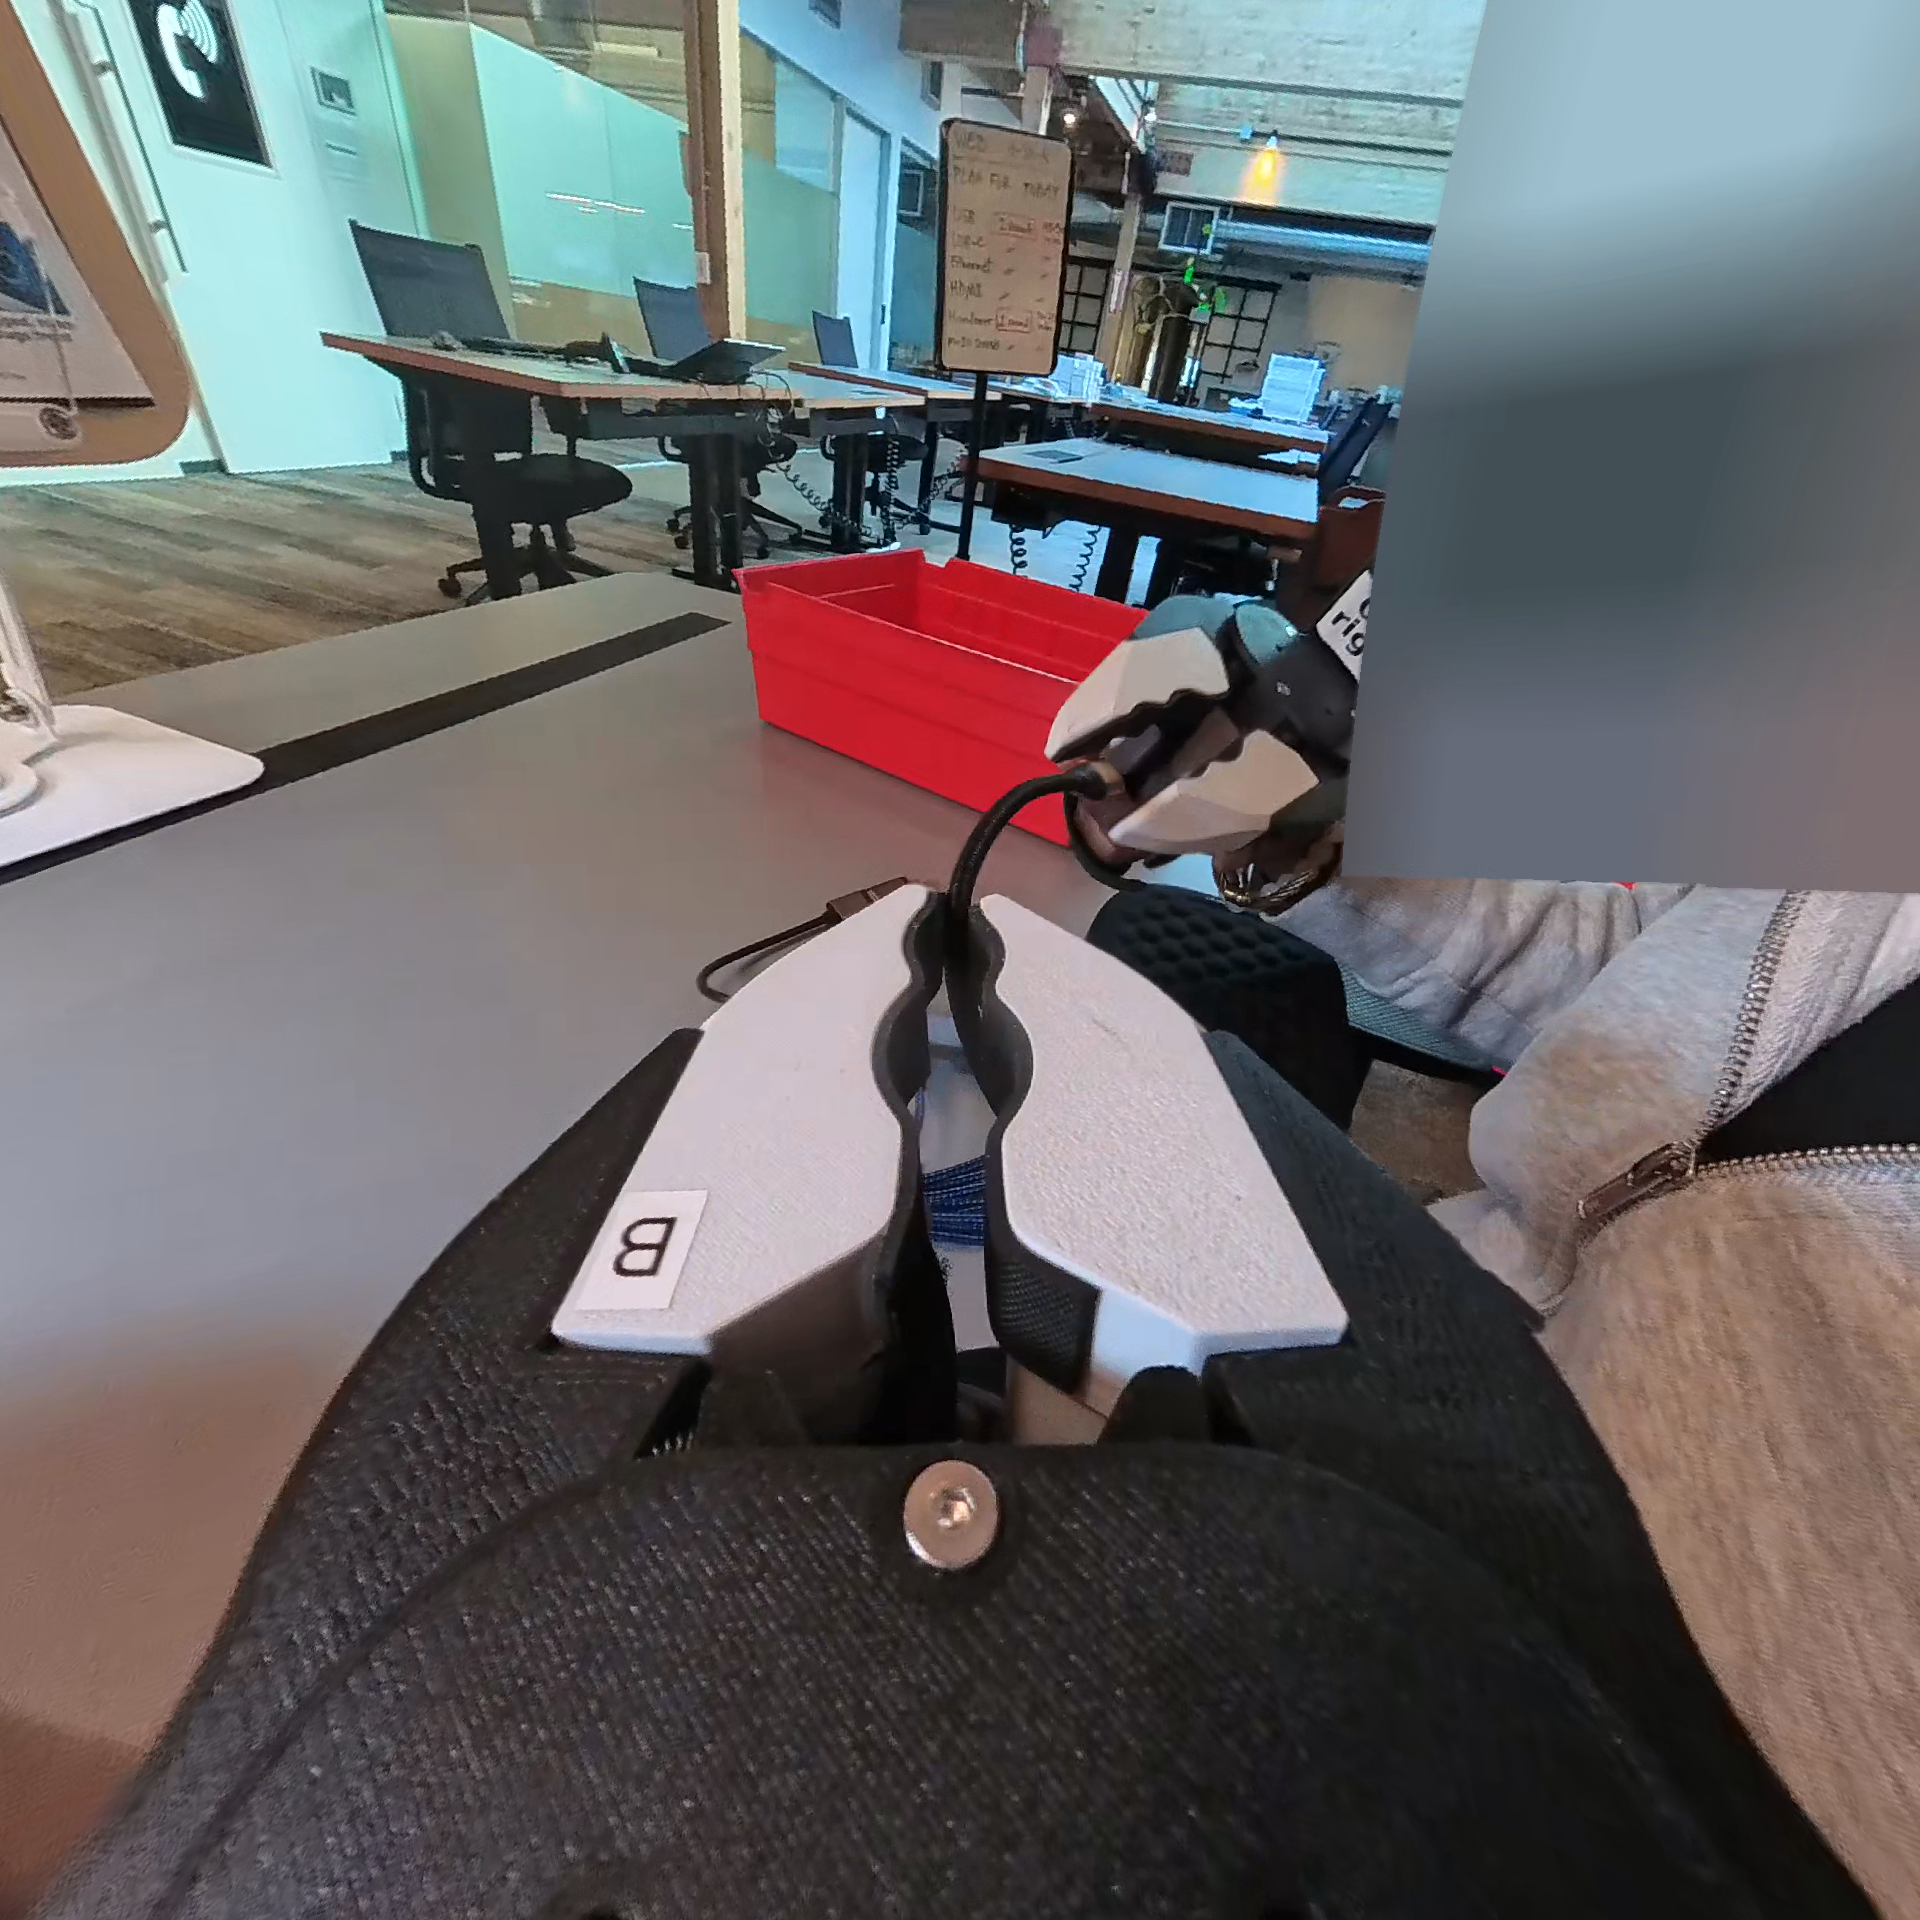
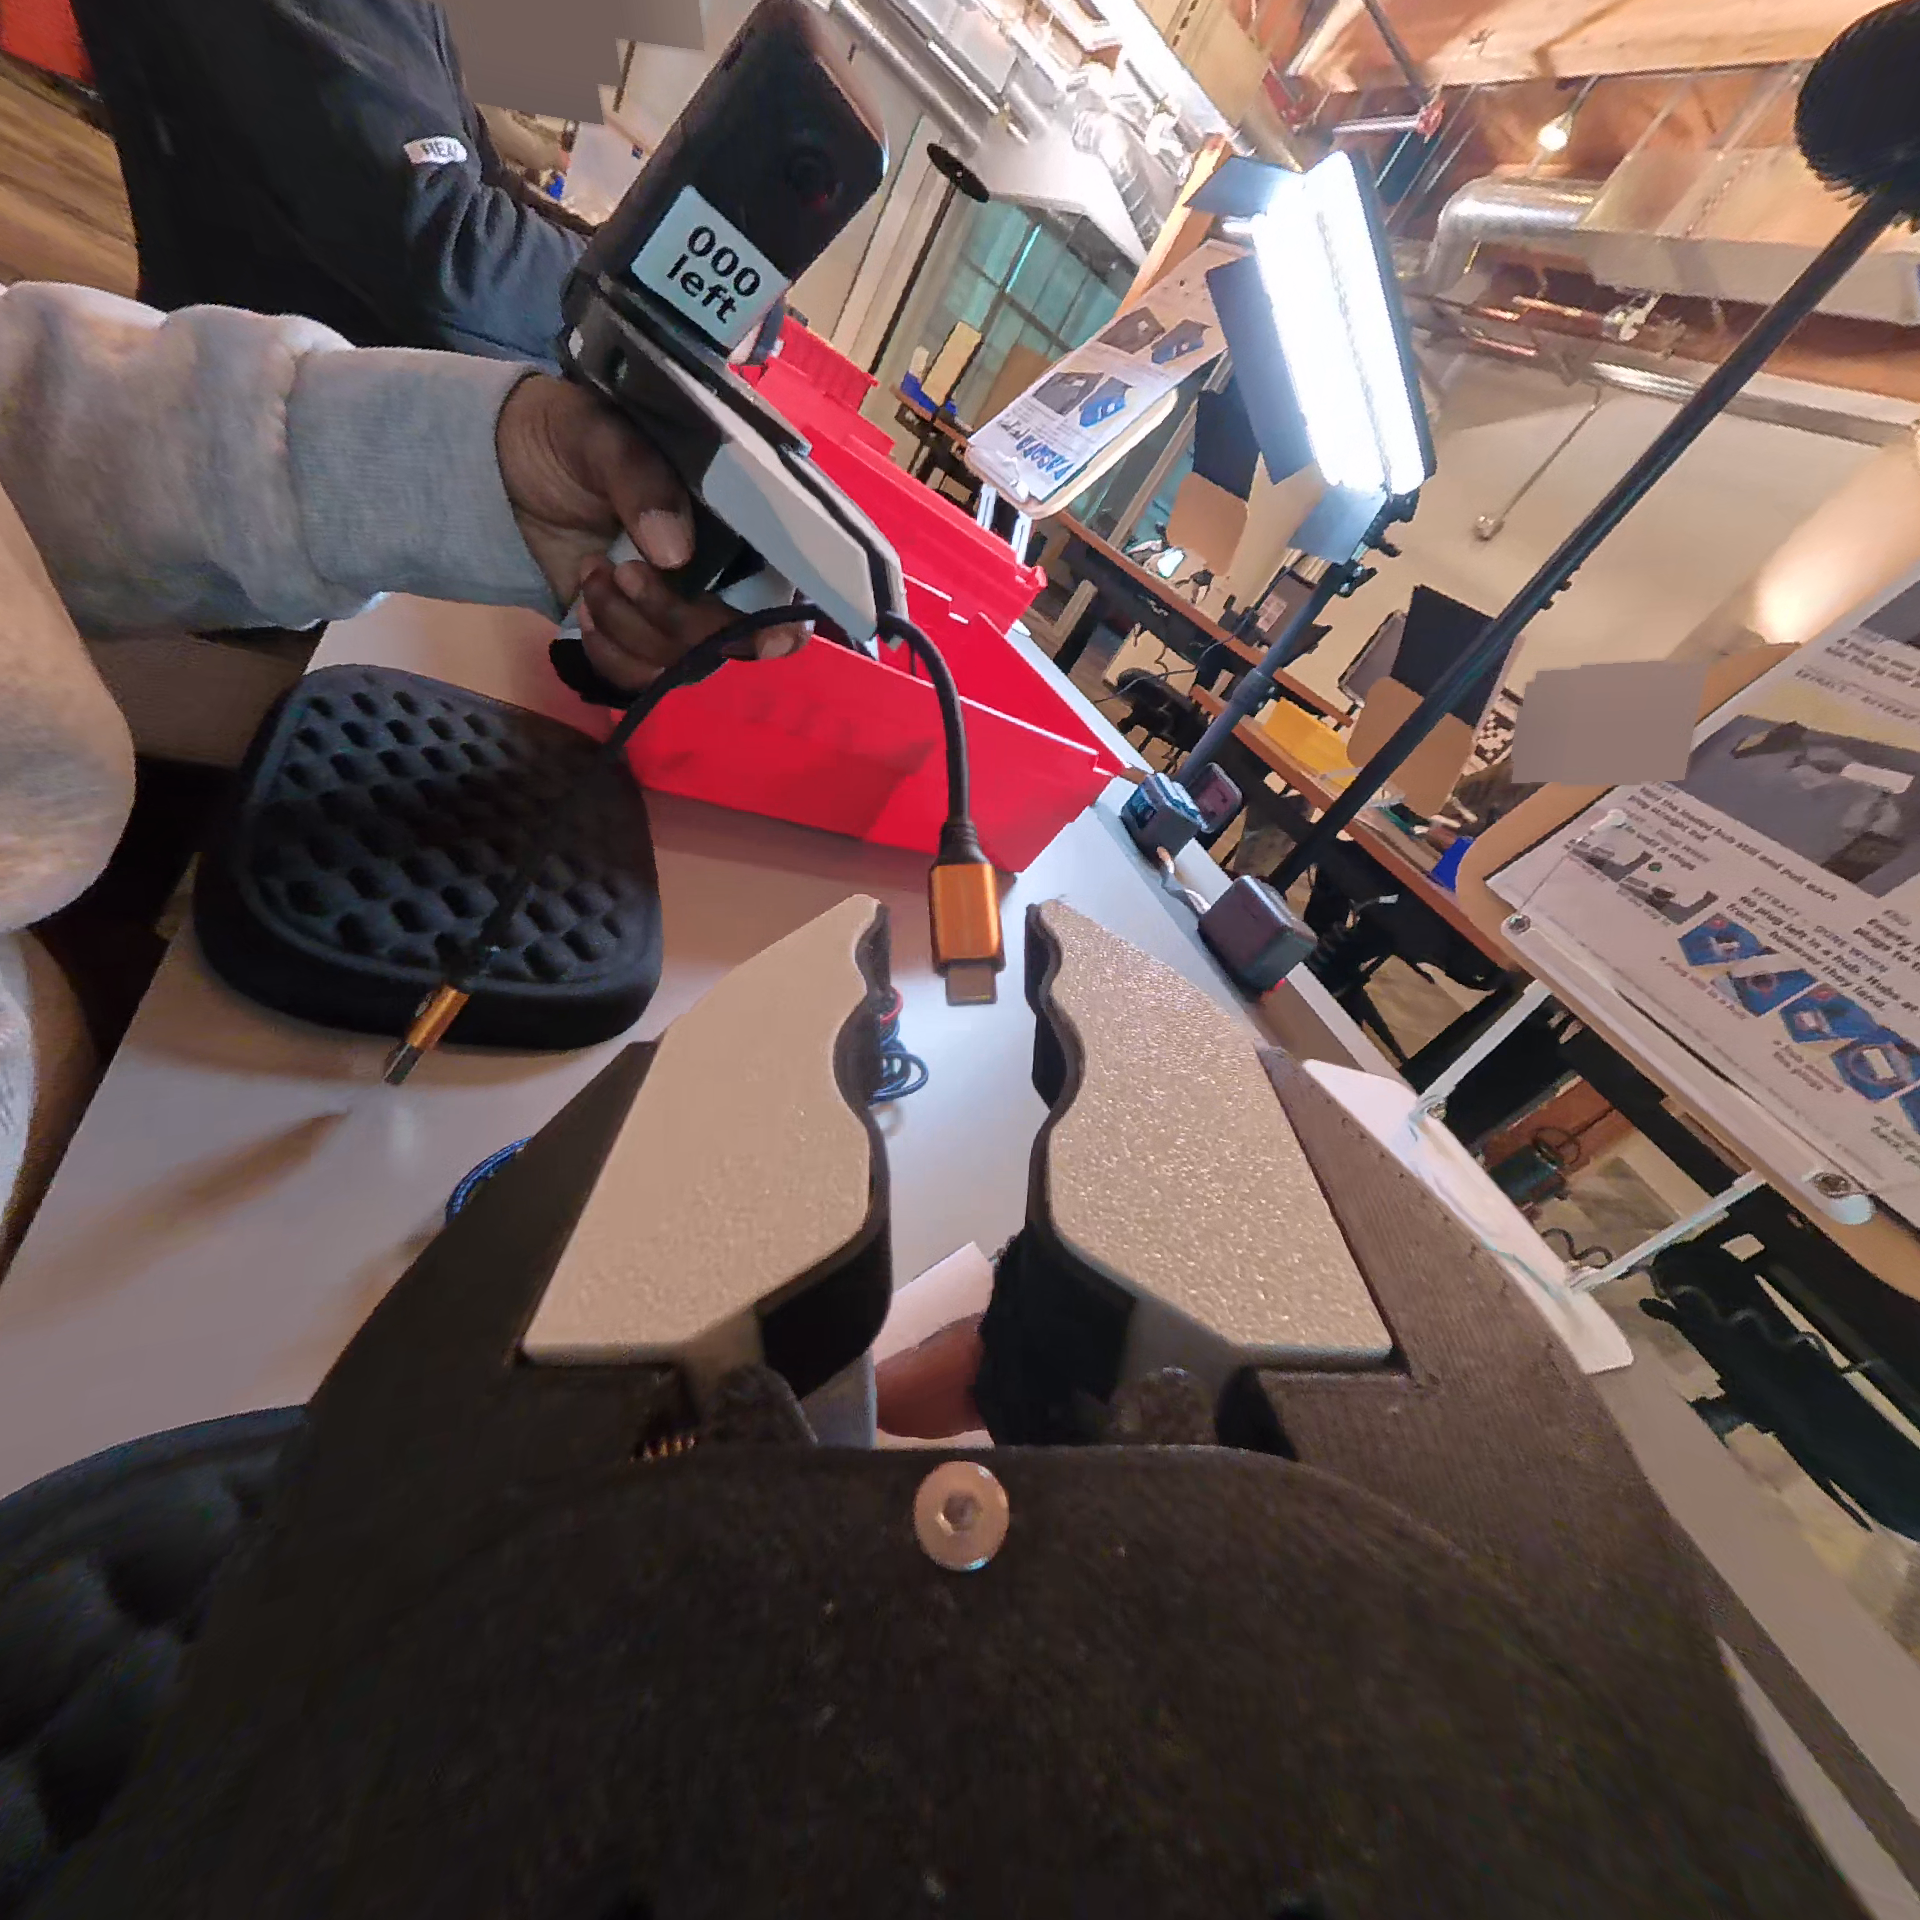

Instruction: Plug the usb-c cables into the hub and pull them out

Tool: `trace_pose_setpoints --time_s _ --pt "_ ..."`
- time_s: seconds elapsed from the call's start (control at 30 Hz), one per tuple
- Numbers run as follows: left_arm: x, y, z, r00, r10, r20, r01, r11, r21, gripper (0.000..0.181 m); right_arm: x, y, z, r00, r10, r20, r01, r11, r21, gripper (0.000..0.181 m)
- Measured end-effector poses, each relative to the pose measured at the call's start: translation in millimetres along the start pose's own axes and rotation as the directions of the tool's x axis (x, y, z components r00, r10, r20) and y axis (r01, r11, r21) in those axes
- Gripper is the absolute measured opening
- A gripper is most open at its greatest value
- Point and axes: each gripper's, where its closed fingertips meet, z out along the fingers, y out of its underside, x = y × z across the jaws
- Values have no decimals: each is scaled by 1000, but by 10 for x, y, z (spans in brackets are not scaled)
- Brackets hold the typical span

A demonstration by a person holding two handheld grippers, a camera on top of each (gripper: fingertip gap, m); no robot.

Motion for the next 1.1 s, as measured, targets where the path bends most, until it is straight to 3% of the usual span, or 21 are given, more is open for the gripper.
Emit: trace_pose_setpoints --time_s 0.13,0.3,0.4,0.47,0.6,0.7,0.8,0.87,0.93,1.1 --pt "-14 26 -5 1000 -4 0 4 1000 -12 4 -18 -3 9 1000 12 8 -12 1000 11 12" --pt "-19 121 -21 997 72 -4 -72 995 -64 5 -89 39 3 992 88 87 -85 996 -36 12" --pt "-84 101 -24 967 242 82 -235 968 -92 42 -123 27 -29 978 159 138 -153 987 -53 12" --pt "-19 19 9 929 359 87 -351 931 -98 47 -145 18 -49 967 191 168 -182 981 -63 12" --pt "210 -8 145 808 587 -44 -583 787 -205 47 -184 52 -65 959 188 212 -163 978 -133 12" --pt "263 -259 167 717 696 -43 -690 700 -184 46 -157 83 -92 964 135 228 -90 976 -198 12" --pt "497 -403 240 773 616 -153 -632 770 -91 30 -135 -47 -92 955 136 263 -92 981 -171 12" --pt "523 -274 410 759 624 -187 -648 754 -111 11 -148 -146 -63 948 135 287 -99 985 -138 12" --pt "452 -99 572 718 675 -167 -695 704 -145 7 -165 -207 -38 943 134 305 -102 988 -118 12" --pt "470 39 626 786 583 -206 -611 784 -108 4 -226 -173 -36 930 154 335 -115 984 -133 12"
